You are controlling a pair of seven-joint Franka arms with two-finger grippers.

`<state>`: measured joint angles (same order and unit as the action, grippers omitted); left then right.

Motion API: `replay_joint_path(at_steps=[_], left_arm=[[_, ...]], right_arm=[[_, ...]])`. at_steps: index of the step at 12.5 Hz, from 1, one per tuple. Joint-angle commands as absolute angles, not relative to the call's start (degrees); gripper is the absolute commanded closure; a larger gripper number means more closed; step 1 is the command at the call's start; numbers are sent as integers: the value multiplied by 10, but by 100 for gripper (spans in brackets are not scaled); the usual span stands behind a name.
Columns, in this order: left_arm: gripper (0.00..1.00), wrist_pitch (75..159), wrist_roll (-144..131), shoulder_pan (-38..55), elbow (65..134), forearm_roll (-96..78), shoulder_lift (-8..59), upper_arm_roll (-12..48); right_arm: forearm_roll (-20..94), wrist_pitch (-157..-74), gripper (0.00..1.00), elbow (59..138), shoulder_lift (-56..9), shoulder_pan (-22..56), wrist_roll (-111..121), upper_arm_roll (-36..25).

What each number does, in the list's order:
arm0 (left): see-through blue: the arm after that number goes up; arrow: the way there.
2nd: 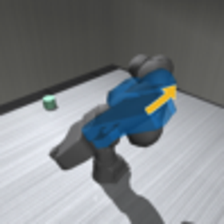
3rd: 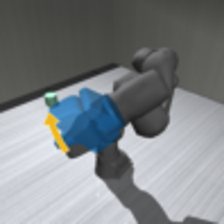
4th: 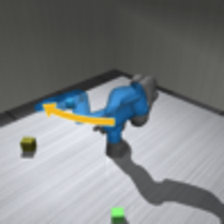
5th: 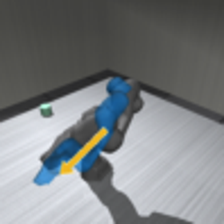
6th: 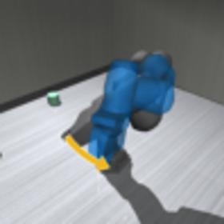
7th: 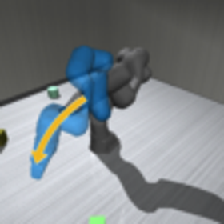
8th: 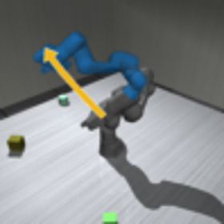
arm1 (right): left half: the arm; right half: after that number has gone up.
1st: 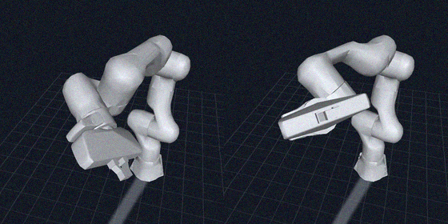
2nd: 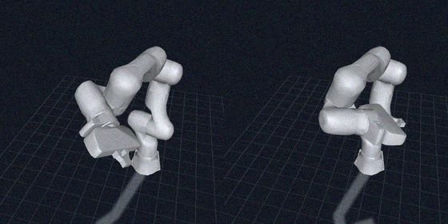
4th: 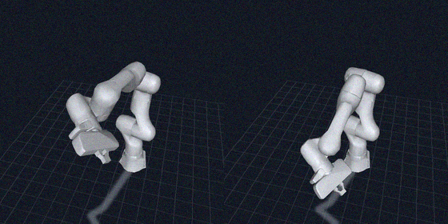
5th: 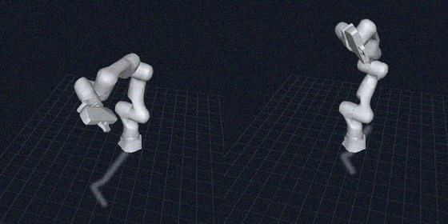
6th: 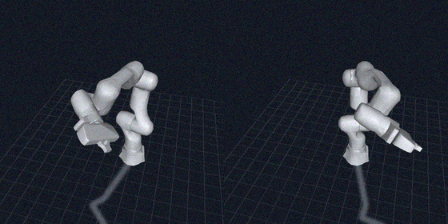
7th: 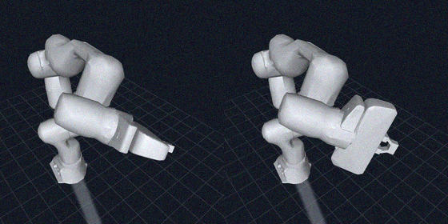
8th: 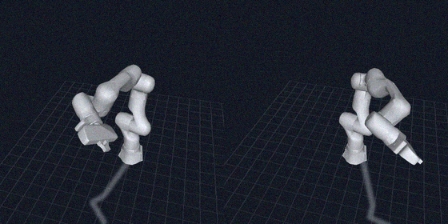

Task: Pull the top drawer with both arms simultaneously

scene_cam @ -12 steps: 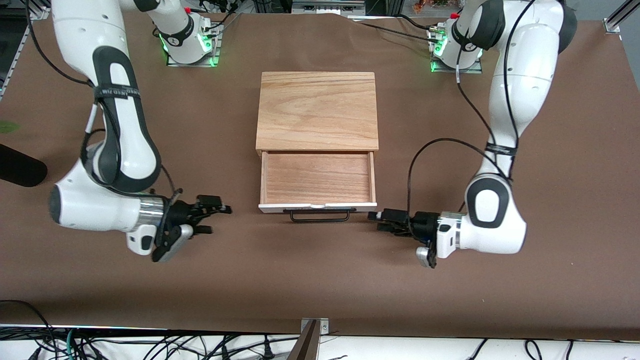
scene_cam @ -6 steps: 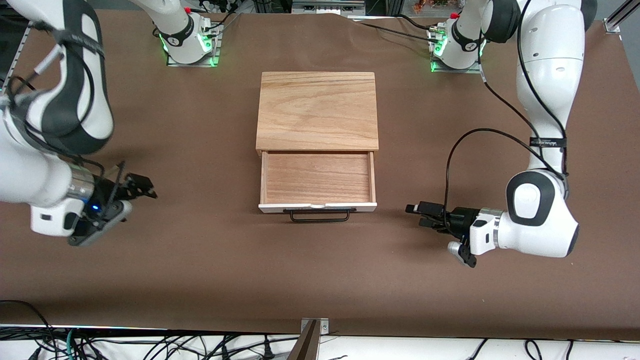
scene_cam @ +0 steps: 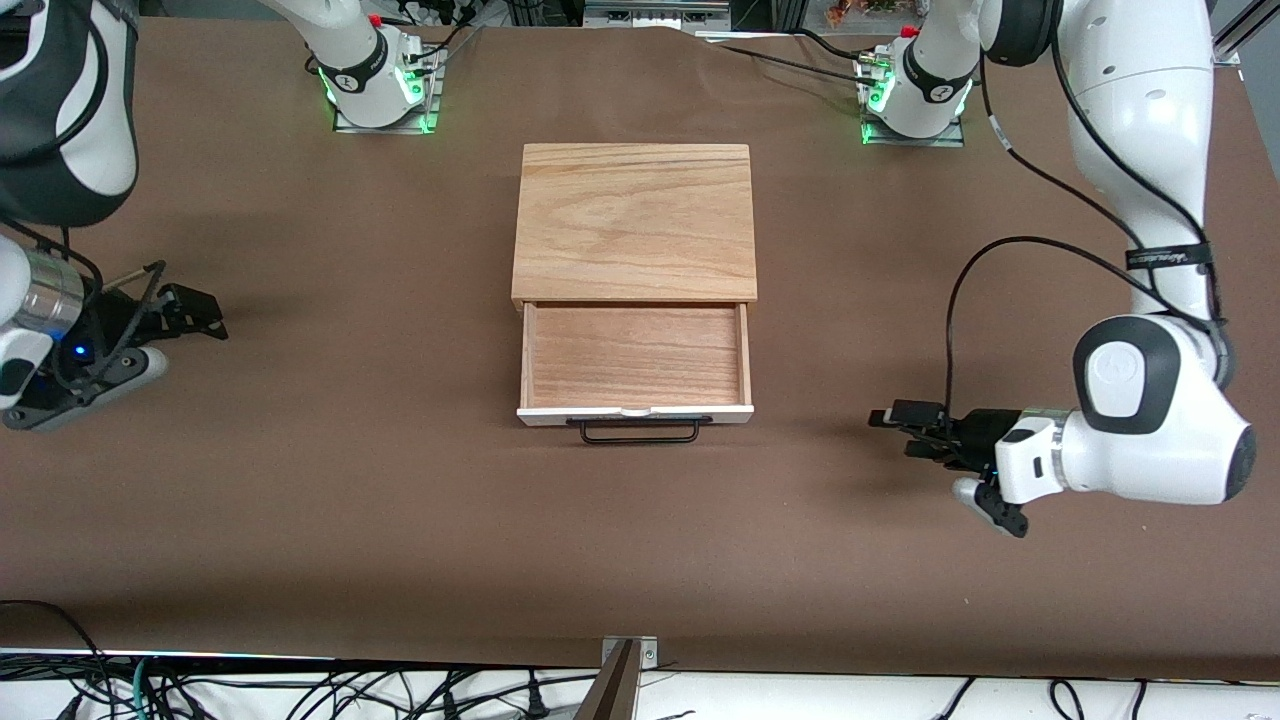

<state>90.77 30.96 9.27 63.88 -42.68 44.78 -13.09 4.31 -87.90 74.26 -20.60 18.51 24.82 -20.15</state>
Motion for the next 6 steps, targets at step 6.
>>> replay_joint_path(at_steps=[6], left_arm=[[0,907,303,83,646,-293,346,-170]], right_arm=[[-9,-1004,0,1065,26,4,66,-21]])
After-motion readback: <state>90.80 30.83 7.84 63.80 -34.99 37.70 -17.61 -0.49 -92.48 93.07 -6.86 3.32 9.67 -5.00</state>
